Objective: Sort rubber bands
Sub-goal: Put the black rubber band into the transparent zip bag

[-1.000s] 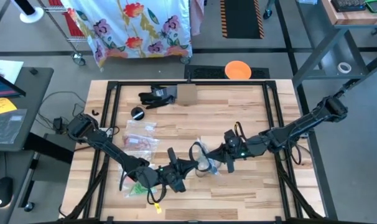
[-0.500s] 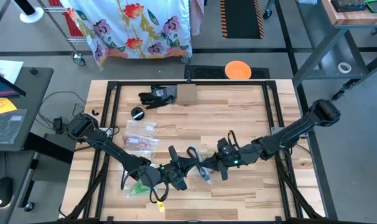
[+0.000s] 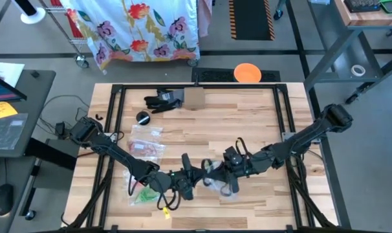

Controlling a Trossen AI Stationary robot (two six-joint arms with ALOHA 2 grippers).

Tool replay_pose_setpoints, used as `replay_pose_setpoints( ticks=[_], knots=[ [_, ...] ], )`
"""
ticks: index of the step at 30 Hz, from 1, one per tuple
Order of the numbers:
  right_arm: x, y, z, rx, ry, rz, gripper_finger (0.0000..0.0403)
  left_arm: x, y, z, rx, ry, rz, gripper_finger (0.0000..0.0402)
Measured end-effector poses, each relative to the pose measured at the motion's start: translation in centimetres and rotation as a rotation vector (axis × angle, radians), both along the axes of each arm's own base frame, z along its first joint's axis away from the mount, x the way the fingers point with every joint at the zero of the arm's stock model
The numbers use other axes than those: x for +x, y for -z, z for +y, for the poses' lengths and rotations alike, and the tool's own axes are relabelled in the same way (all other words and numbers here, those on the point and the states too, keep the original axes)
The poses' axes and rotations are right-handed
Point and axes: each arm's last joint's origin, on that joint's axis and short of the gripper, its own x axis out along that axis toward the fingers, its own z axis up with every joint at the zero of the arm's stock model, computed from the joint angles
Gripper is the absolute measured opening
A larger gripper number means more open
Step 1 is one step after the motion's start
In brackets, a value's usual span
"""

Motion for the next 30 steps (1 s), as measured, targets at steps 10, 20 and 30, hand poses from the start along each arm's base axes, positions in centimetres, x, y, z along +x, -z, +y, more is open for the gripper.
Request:
replay_pose_setpoints(
  ticks=[10,20,30],
  knots=[
    [0.0,0.2,-0.2,-0.016,0.029,0.027,0.0,0.3,0.5,0.1,-0.024,0.137,0.052,0.0],
    [0.1,0.2,-0.4,-0.023,0.059,0.025,0.0,1.4,0.2,0.8,-0.179,0.205,0.249,0.0],
    [0.4,1.6,0.2,0.009,0.048,0.1,0.0,1.5,-0.4,0.8,-0.354,0.3,0.4,0.0]
  ],
)
